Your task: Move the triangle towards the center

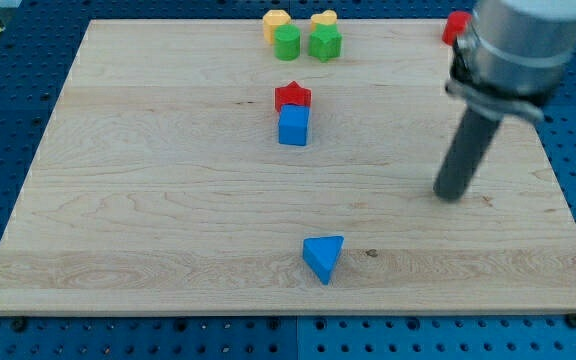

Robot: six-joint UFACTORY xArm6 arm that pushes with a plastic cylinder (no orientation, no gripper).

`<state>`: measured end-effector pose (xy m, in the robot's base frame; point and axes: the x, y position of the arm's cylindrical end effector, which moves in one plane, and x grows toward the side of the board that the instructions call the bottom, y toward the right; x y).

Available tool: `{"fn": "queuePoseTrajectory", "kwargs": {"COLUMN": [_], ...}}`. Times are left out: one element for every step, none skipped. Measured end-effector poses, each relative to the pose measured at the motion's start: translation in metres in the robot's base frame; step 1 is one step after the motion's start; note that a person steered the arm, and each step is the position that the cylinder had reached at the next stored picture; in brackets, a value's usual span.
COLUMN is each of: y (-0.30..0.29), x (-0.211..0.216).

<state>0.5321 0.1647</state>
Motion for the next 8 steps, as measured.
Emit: {"fn": "queuePoseTrajectory", "kwargs": {"y": [-0.029,-0.066,-0.118,-0.12,-0.119,-0.12,-0.123,-0.141], "x": [0.073,0.087,0.086,0.087,0.086,0.074,0.055,0.048]}}
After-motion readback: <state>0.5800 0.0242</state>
